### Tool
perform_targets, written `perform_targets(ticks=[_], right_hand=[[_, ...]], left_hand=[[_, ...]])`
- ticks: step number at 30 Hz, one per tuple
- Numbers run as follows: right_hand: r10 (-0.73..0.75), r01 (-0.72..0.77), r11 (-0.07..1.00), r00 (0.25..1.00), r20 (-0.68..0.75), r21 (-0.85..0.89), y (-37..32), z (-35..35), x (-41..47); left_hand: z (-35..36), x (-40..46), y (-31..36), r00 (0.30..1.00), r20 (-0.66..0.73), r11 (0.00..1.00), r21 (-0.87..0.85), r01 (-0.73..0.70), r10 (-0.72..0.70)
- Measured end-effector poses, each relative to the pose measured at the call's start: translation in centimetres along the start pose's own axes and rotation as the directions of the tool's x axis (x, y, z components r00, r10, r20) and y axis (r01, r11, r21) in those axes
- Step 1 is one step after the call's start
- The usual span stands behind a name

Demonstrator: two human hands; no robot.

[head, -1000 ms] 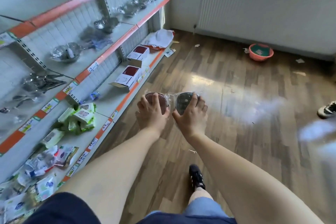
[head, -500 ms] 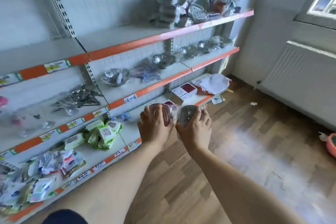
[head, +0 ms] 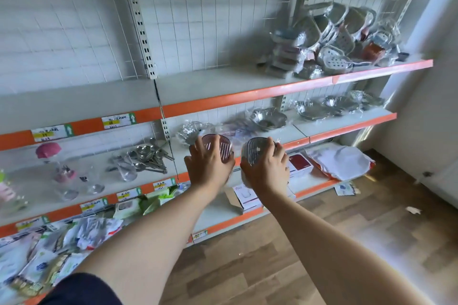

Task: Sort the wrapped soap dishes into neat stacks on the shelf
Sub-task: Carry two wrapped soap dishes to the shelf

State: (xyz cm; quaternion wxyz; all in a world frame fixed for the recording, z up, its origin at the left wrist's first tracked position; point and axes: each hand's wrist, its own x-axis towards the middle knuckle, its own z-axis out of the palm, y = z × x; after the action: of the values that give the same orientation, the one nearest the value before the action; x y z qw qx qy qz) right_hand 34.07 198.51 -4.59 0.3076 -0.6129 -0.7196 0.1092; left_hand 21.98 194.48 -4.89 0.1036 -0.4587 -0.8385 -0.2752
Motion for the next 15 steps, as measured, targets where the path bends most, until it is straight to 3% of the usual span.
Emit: perform_targets(ticks=[4,15], right_hand=[[-0.035,0.035,0.999,0.999,0.024,0.023,-2.3,1.7,6.3],[-0.229,0.22,0.969,0.97,0.083,0.11,-6.7,7.6,22.0]], left_hand=[[0.8,6.1,0.2,0.997,-0.075,1.0,-0.003,-0.001,0.001],[5.8,19.2,1.1,0.962,-0.232,0.984,0.074,0.163,-0.142]])
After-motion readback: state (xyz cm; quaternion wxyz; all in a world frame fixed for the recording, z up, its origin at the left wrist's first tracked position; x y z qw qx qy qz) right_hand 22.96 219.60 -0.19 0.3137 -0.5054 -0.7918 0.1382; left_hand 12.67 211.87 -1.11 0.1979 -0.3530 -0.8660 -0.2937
